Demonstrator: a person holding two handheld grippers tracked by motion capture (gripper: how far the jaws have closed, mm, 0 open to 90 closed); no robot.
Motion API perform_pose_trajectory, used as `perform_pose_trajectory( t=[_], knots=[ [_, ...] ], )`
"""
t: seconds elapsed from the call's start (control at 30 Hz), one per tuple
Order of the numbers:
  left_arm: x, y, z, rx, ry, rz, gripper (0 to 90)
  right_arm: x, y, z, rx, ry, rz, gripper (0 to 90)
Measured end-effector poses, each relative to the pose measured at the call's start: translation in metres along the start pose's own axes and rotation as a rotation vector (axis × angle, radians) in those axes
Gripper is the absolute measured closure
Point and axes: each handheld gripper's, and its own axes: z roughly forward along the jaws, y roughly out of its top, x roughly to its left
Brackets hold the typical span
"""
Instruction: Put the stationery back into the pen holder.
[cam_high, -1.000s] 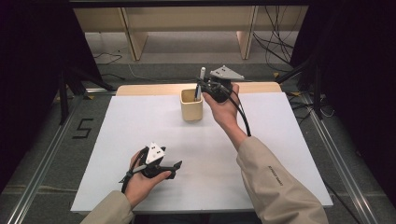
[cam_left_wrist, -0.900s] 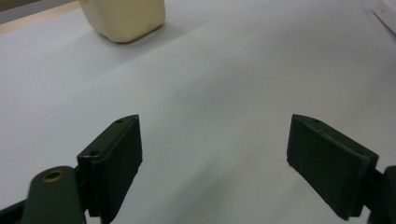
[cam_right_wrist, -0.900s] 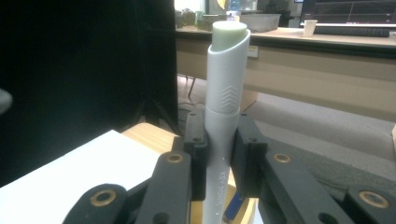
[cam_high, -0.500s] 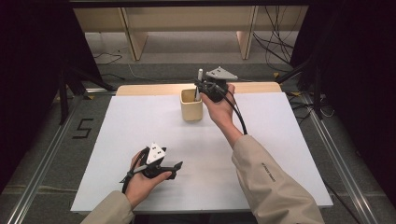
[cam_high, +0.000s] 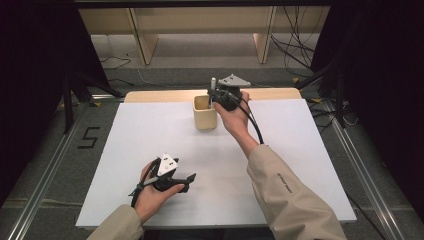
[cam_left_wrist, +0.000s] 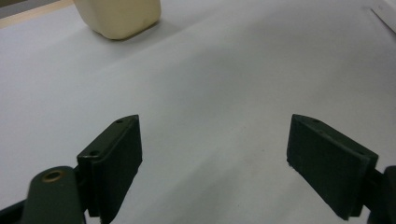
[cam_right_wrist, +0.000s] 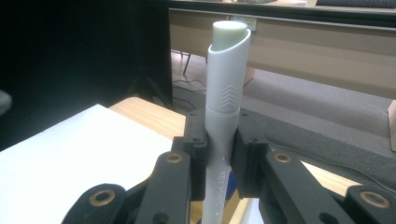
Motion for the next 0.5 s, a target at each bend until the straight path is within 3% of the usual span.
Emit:
perform_pose_trajectory(
  t=[0.5],
  knots=[
    [-0.0013, -0.0003, 0.0011, 0.002, -0.005, 0.000, 18.0, -0.0016, -0.0043, 0.0043, 0.021, -0.008, -0.005, 77.8]
  ],
)
